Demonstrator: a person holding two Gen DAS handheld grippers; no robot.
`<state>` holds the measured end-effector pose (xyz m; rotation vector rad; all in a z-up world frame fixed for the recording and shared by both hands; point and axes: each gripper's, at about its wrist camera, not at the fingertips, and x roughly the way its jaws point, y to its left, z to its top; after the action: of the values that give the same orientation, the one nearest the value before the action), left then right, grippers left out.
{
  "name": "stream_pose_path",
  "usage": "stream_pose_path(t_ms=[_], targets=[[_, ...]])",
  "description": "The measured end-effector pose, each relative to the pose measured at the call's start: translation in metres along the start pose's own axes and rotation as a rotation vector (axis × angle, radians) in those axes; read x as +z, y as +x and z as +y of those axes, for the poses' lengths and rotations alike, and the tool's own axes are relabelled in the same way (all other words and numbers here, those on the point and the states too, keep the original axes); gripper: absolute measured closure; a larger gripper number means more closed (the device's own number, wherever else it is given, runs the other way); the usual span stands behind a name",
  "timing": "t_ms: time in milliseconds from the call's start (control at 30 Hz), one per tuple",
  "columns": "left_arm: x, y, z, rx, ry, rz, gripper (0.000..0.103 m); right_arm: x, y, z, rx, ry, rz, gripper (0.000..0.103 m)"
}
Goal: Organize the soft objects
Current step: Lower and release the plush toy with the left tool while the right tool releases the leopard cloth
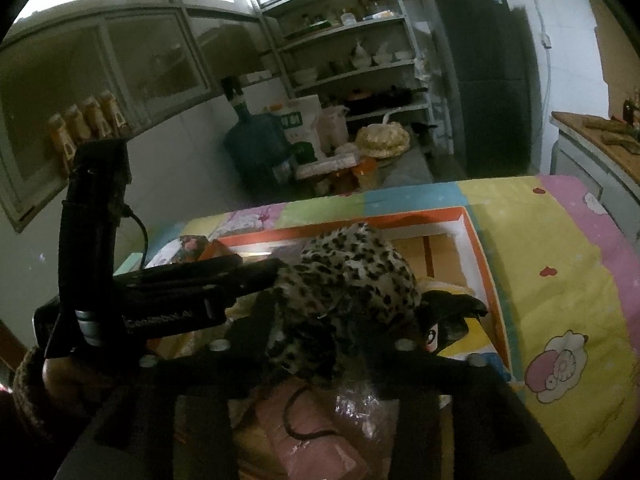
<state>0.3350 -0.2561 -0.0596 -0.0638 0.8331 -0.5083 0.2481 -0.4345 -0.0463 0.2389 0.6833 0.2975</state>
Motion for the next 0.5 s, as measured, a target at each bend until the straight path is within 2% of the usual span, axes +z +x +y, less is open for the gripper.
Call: stream_pose_path(t_ms=[167,500], targets=[[0.001,-0.009,0.001,0.002,-0.013,-0.024,0.027,0.0,-0.006,0.002,-0.004,-0.003,-0.013,0.047],[0.0,-0.03,-0.004,0.013,0.01,-0.067,0.025,0.0,-0.019,0.011,-0.002,-0.001,-0.038,0.037]])
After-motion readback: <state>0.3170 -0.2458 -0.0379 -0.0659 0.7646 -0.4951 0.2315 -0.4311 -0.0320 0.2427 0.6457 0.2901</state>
